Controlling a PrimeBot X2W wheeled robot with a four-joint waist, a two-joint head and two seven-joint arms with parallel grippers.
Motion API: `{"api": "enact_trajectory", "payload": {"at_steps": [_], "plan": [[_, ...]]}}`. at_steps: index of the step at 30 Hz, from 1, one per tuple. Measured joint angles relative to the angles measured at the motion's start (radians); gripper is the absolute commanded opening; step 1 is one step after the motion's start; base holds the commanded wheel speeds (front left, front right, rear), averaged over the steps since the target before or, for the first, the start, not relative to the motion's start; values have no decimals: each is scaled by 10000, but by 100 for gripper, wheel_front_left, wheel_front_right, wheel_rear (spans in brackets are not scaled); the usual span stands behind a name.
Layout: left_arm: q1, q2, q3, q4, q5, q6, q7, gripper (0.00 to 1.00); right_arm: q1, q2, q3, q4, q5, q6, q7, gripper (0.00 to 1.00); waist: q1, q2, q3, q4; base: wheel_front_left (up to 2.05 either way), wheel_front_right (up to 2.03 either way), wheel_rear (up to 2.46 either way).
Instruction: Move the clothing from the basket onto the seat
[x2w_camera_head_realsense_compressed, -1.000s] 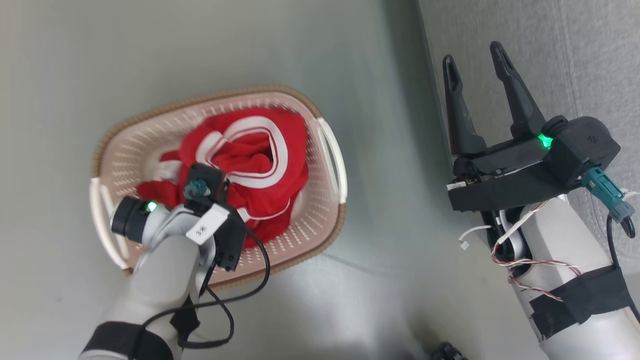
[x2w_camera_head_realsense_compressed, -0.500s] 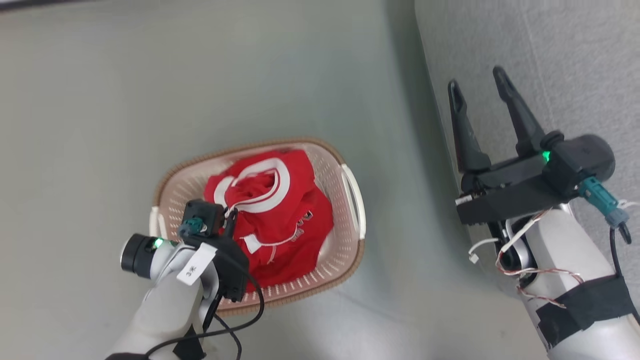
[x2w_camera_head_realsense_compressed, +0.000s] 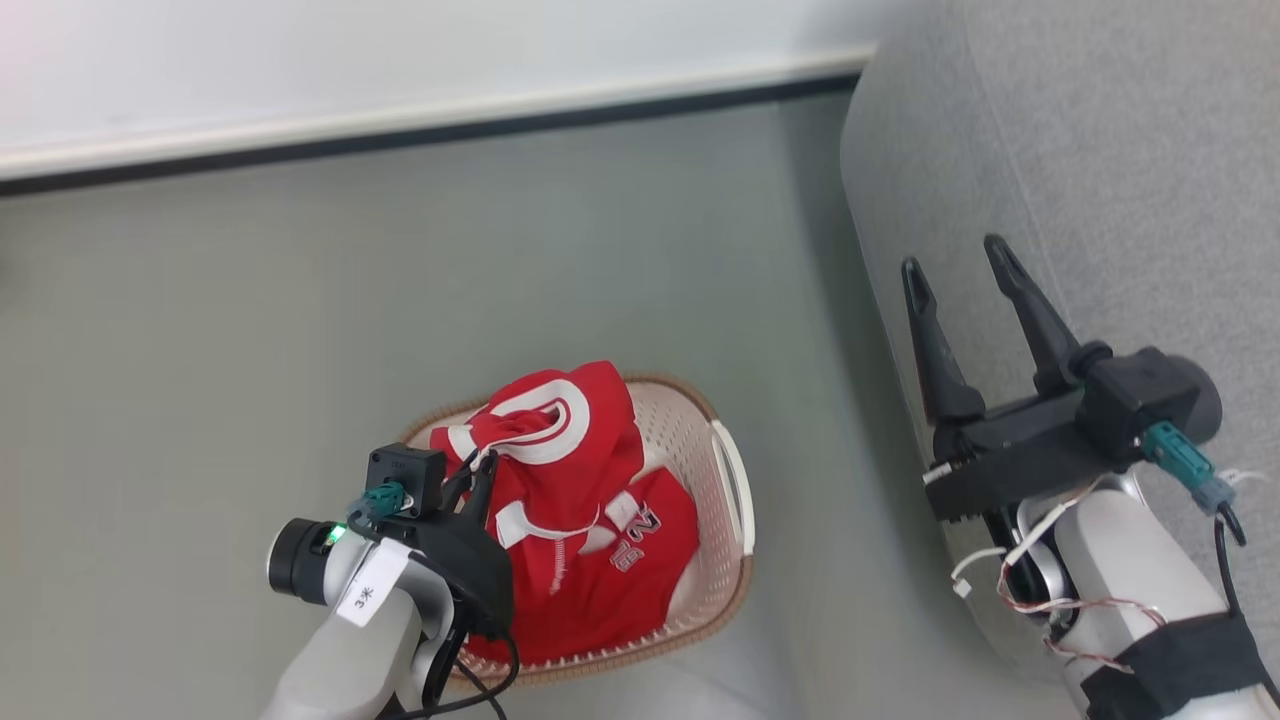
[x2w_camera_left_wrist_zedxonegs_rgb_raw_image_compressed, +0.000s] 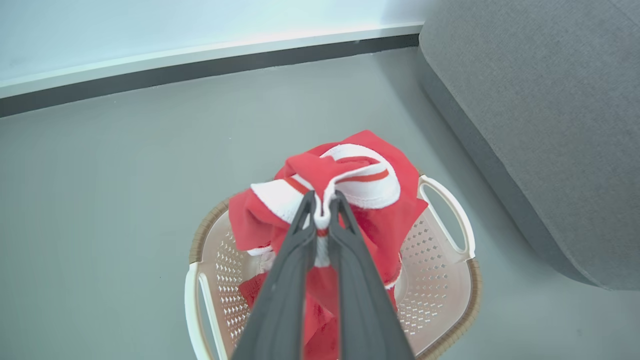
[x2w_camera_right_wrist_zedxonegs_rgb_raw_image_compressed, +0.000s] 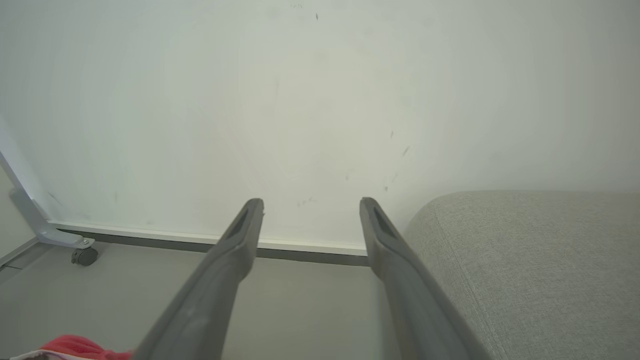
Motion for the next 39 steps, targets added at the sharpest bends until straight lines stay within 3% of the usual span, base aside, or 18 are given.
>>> {"api": "enact_trajectory", "payload": {"at_steps": [17, 39], "plan": [[678, -4, 370, -1083, -424, 6, -134, 0, 1372, -33, -173, 125, 303, -151, 12, 100, 1, 0, -1770, 356, 0, 0, 0], [1467, 148, 1078, -5001, -240, 456, -138, 0, 3024, -86, -44, -297, 546, -399, 382, 100, 2, 2, -3136, 519, 0, 0, 0]]}}
